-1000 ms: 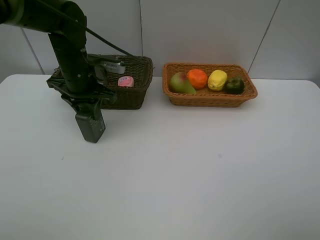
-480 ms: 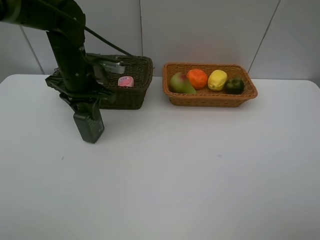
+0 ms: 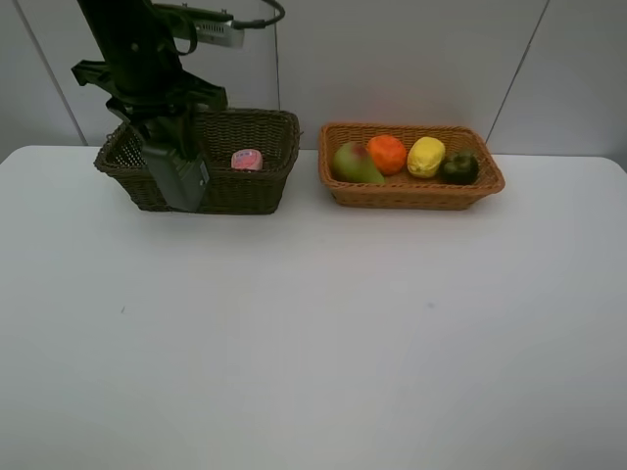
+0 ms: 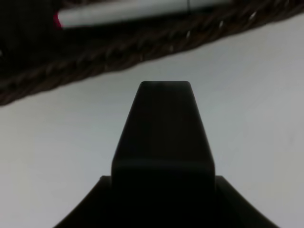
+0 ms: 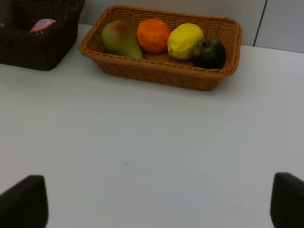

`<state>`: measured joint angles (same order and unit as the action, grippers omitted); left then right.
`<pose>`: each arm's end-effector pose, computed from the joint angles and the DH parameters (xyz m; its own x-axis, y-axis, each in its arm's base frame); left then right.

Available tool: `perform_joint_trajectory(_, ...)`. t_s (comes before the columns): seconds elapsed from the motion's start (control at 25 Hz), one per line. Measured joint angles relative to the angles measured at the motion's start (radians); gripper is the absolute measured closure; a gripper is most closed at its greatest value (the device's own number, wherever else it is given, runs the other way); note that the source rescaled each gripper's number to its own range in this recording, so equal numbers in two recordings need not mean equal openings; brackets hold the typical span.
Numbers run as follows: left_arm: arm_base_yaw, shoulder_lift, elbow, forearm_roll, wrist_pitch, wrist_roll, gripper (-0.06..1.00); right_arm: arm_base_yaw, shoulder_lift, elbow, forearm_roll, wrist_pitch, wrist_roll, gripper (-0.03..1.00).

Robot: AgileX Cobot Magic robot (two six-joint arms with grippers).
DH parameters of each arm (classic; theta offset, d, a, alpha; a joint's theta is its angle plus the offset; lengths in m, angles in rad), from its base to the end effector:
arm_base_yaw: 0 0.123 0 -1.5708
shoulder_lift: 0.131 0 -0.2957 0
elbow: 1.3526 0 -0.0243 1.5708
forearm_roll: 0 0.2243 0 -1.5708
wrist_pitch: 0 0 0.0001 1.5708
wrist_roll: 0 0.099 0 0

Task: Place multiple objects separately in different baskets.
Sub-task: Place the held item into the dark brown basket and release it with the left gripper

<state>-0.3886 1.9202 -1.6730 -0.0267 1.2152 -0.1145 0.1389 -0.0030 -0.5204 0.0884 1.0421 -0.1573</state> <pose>0.3518 -0.1467 0.2764 -0.9482 0.2548 -0.1899 0.2683 0.9621 -0.0484 -0.0345 0.0028 0.2680 -0.3868 -0.1672 -0.9069 -0.2517 0.9652 -0.0706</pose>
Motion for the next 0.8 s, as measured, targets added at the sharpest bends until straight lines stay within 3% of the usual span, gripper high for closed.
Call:
perform_joint_trajectory(0.4, 0.000, 0.000, -0.231, -0.010, 0.002, 0.046, 0.42, 0.000, 0.000, 0.000, 0.000, 0.000, 0.000, -0.02)
perform_joint_trajectory(0.8, 0.000, 0.055, -0.249, 0.100, -0.261, 0.124, 0.42, 0.000, 0.000, 0.000, 0.000, 0.000, 0.000, -0.02)
